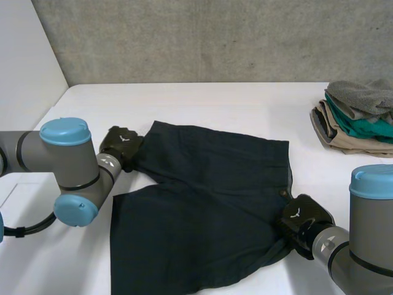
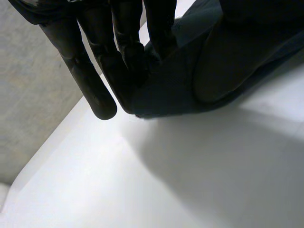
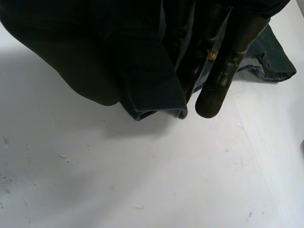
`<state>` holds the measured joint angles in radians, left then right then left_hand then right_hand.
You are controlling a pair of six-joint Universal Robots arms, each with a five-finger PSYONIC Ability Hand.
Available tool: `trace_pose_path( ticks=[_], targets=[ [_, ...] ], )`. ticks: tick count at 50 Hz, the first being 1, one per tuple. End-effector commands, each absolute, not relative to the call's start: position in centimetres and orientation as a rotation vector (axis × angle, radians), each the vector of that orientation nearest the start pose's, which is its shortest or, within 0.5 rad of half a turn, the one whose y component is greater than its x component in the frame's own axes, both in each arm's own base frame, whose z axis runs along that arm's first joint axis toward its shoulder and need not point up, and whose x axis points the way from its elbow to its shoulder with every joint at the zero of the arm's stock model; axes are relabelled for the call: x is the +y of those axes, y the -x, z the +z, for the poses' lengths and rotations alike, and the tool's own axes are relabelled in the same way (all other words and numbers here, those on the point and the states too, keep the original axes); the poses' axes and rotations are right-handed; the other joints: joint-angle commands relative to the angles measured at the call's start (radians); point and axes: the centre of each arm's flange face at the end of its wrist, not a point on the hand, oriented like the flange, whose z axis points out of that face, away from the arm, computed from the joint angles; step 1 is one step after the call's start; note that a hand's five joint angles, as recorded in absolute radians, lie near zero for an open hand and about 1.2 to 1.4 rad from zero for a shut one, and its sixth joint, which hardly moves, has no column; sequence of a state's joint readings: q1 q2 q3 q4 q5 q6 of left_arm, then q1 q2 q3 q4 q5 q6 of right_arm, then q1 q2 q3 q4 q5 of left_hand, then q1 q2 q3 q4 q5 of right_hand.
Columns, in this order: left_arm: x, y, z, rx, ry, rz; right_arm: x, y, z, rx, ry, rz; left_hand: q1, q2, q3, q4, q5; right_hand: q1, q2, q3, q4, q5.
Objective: Fold the laundry.
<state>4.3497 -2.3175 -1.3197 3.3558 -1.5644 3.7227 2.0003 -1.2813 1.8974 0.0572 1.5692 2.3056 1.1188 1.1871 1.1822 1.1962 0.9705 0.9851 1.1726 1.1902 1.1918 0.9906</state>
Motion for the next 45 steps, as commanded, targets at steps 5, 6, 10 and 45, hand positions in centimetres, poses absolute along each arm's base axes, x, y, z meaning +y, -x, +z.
trace_pose_path(
  ticks=[5, 6, 10, 45],
  targets=[
    [-33.6, 26.6, 11.9, 2.149, -1.042, -1.746, -18.3, -22.9, 13.7, 2.414, 1.777, -1.414, -0.415, -0.483, -0.478, -0.492, -0.441, 0.411, 0.224, 0.206, 0.204, 0.231],
    [-33.7, 26.6, 12.3, 2.143, -1.039, -1.755, -18.3, -22.9, 13.7, 2.413, 1.777, -1.417, -0.482, -0.55, -0.545, -0.559, -0.508, 0.411, 0.224, 0.206, 0.204, 0.231],
    [-33.8, 26.8, 14.9, 2.091, -1.012, -1.838, -18.4, -22.9, 13.8, 2.411, 1.775, -1.424, -0.48, -0.548, -0.543, -0.557, -0.506, 0.411, 0.224, 0.206, 0.204, 0.231],
    [-34.0, 27.5, 12.5, 2.159, -1.12, -1.78, -18.6, -22.7, 13.1, 2.433, 1.774, -1.391, -0.347, -0.416, -0.411, -0.425, -0.374, 0.411, 0.224, 0.206, 0.204, 0.231]
  ],
)
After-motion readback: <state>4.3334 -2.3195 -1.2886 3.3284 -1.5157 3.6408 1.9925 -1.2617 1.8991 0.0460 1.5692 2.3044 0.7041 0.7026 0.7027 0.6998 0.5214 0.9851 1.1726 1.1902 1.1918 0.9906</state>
